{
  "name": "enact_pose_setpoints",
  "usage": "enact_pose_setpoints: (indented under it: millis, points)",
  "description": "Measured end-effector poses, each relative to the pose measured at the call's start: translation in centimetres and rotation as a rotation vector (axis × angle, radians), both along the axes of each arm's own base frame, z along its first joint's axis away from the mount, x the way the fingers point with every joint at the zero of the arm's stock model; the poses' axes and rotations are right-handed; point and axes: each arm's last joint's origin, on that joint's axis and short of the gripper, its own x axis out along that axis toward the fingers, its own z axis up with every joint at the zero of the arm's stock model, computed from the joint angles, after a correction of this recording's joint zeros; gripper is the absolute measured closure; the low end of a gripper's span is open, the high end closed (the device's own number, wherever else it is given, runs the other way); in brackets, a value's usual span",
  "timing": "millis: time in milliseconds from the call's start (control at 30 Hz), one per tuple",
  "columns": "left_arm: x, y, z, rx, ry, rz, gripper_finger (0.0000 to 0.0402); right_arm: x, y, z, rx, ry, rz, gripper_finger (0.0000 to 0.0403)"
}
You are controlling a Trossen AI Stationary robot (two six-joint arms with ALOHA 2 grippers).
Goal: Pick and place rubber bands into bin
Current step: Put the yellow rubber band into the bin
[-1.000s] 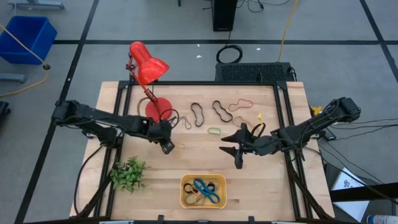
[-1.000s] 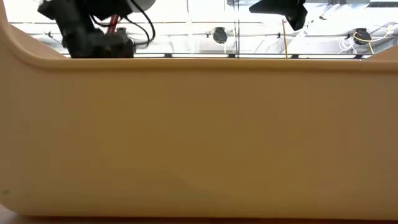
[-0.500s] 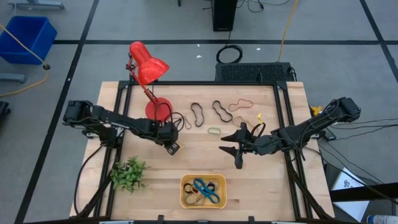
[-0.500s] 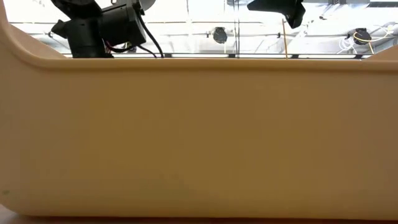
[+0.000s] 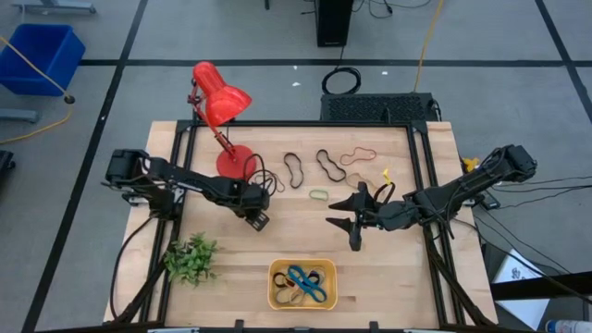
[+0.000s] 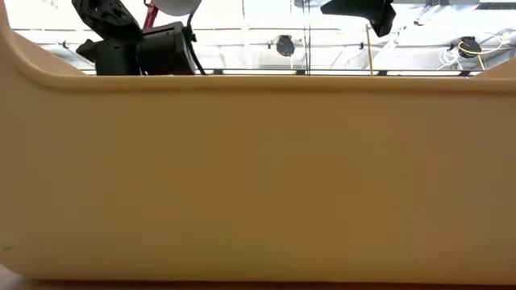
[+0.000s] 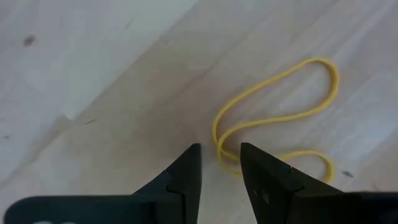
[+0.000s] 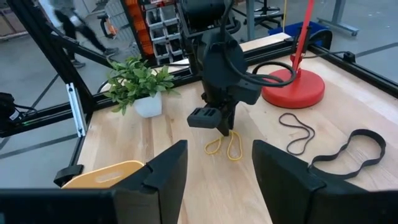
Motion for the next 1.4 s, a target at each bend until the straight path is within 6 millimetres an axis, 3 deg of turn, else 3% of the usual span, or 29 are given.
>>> enact_pose_setpoints:
  millis: [300, 600, 800, 933, 1133, 1400]
  points:
    - [-0.1, 0.0, -0.2, -0.013, 0.015, 0.025, 0.0287, 0.0, 0.0, 0.0, -0.020, 0.002, 0.008, 0.0228]
    - [-0.2, 0.0, -0.2, -0.014, 0.020, 0.031, 0.0389, 0.0, 0.0, 0.0, -0.026, 0.004, 0.009, 0.0228]
    - [-0.3, 0.0, 0.1, -0.022, 0.008, 0.007, 0.0396, 0.0, 0.0, 0.0, -0.049, 0.007, 0.016, 0.0231]
    - [-0.8, -0.2, 1.8, -0.059, -0.061, -0.017, 0.0398, 0.0, 0.0, 0.0, -0.049, 0.008, 0.017, 0.0228]
    - [-2.0, -0.2, 7.2, -0.048, -0.319, -0.024, 0.0399, 0.0, 0.0, 0.0, -0.062, 0.010, 0.021, 0.0231]
    - [-3.3, -1.5, 15.7, -0.054, -0.966, -0.205, 0.0400, 0.0, 0.0, 0.0, -0.100, 0.015, 0.032, 0.0227]
